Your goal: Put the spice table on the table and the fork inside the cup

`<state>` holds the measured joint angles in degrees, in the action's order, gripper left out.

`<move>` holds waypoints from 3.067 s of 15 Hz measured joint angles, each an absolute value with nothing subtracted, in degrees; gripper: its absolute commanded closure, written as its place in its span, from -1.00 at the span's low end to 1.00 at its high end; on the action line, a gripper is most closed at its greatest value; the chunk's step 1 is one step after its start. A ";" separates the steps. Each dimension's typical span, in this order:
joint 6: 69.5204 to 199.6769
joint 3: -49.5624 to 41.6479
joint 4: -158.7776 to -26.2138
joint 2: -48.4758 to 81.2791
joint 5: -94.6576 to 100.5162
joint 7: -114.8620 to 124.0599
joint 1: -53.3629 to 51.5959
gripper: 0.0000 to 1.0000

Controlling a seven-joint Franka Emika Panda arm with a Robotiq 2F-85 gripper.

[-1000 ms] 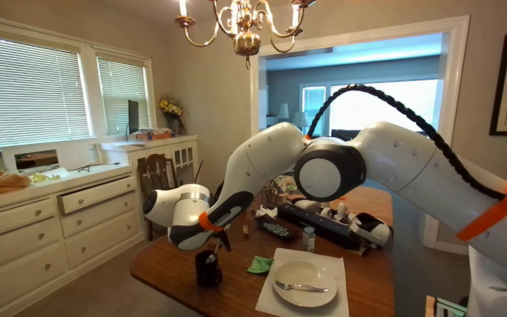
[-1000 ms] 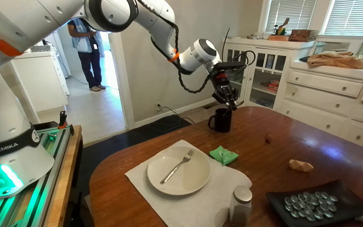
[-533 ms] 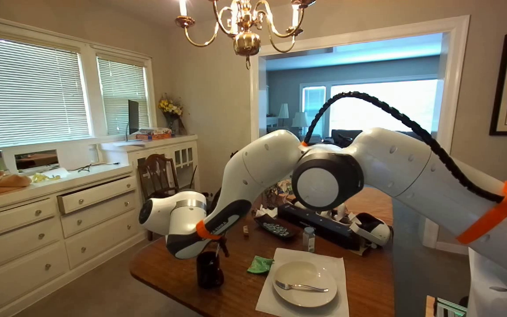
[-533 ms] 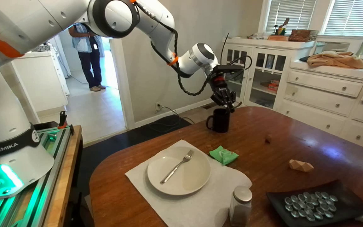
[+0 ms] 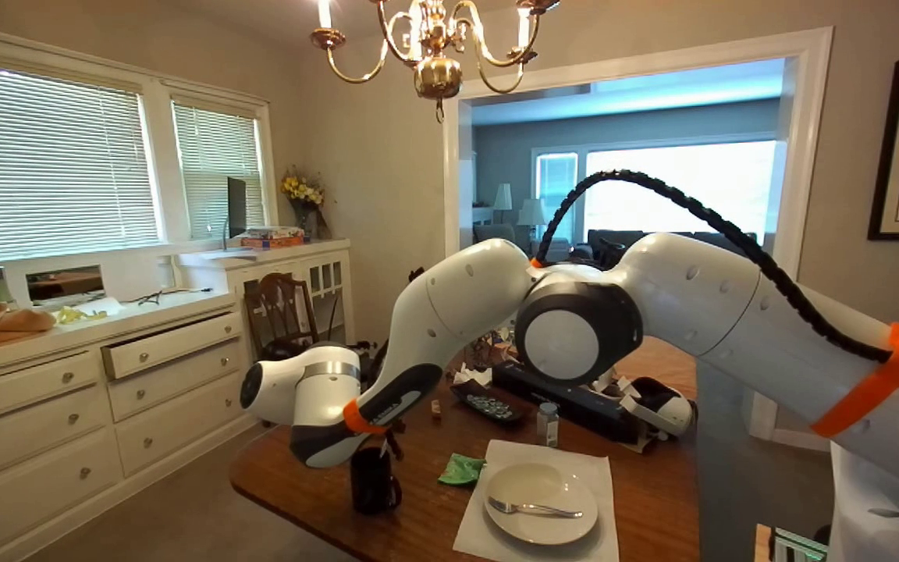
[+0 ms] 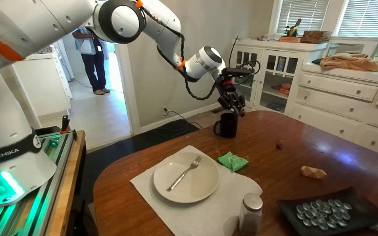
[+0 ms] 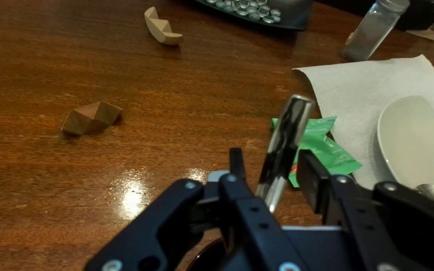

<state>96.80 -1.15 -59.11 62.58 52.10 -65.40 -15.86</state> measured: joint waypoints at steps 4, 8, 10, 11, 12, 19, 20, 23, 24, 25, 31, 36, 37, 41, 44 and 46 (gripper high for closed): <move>96.52 -1.31 -58.44 62.67 52.27 -65.67 -15.86 -0.98; 96.52 -1.19 -57.10 62.56 52.07 -65.14 -15.65 -1.00; 97.10 -1.02 -56.94 61.79 51.57 -63.33 -15.47 -1.00; 97.79 -0.87 -57.03 61.14 51.23 -61.95 -15.30 -1.00; 98.65 -0.64 -57.18 60.42 50.87 -60.41 -15.05 -1.00; 110.15 1.28 -65.74 51.27 45.78 -46.12 -10.92 -1.00; 112.24 1.39 -68.05 49.50 45.03 -43.91 -10.19 -1.00; 119.18 1.80 -75.62 44.01 43.04 -37.12 -7.83 -1.00; 121.71 1.88 -78.14 42.27 42.59 -34.91 -7.13 -1.00; 124.44 1.94 -80.76 40.53 42.15 -32.71 -6.47 -1.00; 142.51 1.85 -97.75 30.03 39.61 -20.09 -2.64 -1.00; 160.47 0.05 -113.62 21.52 37.22 -11.41 0.69 -1.00; 164.06 -0.16 -116.90 19.76 35.95 -10.81 1.41 -1.00; 178.62 7.13 -130.88 13.99 24.59 -16.32 9.75 -1.00; 182.08 11.61 -136.42 12.08 21.21 -18.40 13.76 -1.00; 182.10 11.88 -136.75 11.62 21.00 -18.40 13.98 -1.00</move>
